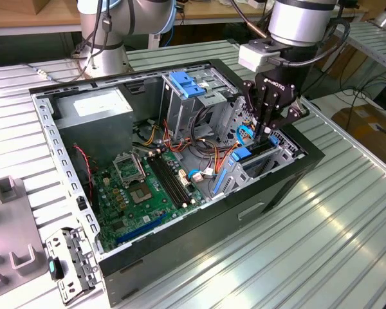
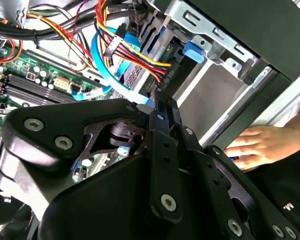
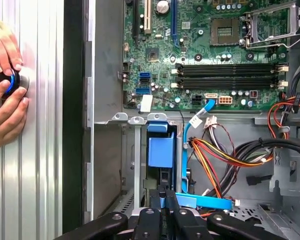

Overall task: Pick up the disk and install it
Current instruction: 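Insert the second disk wire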

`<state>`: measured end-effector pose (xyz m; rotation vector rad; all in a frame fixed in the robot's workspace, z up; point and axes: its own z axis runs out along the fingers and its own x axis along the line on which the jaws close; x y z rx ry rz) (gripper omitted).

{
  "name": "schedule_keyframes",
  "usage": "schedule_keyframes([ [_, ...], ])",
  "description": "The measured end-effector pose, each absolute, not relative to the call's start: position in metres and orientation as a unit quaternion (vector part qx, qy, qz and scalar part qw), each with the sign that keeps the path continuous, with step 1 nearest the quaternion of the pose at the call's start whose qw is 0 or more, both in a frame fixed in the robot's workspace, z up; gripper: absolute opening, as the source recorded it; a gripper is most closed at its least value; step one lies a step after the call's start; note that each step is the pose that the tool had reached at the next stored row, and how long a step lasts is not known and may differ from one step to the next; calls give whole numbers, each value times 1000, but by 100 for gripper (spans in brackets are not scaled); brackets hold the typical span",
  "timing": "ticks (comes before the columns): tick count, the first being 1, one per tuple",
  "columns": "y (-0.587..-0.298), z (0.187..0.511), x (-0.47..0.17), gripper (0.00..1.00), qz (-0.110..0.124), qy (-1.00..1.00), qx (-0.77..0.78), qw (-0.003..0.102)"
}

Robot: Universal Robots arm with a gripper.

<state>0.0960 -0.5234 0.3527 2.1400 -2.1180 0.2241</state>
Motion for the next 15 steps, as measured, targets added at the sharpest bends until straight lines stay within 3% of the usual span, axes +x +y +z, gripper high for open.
schedule_keyframes([
  [10,-521,346,96,16,78,-704,703,55],
  [13,-522,346,96,16,70,-709,700,47],
  [15,-523,346,97,16,57,-711,700,35],
])
